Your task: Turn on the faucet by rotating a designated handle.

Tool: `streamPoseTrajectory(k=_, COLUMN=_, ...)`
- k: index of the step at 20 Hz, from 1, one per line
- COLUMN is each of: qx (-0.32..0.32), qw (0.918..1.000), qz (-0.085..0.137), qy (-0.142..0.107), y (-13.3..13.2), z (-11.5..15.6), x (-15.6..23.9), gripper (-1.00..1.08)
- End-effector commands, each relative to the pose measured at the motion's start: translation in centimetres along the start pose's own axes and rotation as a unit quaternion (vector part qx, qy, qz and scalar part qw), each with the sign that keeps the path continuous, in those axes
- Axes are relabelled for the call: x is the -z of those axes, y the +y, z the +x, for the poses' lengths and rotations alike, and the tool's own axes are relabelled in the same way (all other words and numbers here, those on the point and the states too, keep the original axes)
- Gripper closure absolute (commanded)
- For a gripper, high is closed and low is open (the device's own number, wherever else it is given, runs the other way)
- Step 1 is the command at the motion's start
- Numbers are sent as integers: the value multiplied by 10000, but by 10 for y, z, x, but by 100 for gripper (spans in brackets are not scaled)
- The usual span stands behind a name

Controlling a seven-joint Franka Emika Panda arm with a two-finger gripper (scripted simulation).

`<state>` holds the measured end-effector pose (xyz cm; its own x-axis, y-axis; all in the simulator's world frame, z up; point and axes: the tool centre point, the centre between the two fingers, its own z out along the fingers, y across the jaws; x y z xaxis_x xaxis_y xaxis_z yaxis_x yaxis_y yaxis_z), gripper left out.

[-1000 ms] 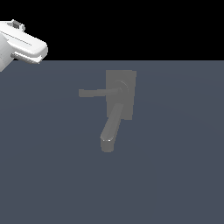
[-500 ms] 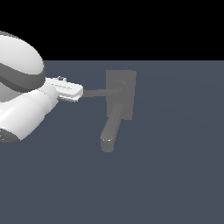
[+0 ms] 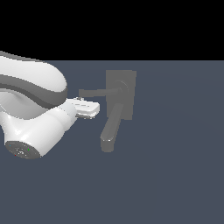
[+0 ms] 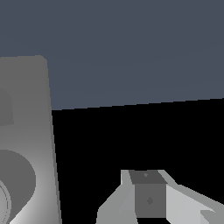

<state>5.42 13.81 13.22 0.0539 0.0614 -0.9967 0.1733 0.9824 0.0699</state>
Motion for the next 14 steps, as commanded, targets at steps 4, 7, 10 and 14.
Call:
streamPoseTrajectory(k=4, qx=134, qw=9997, qz=121, qy=146, y=-17, z=14, x=0, gripper=108)
streamPoseTrajectory(k=7, qx=121, qw=9997, qz=119, qy=146, y=-17, z=14, x=0, gripper=108)
streamPoseTrajectory(k=10, qx=170, qw=9997, qz=128, qy=152, y=-19, z=14, x=0, gripper=108)
streamPoseTrajectory(k=14, qx=337, qw=9991, qz=165, qy=185, y=-28, z=14, x=-1, gripper=108)
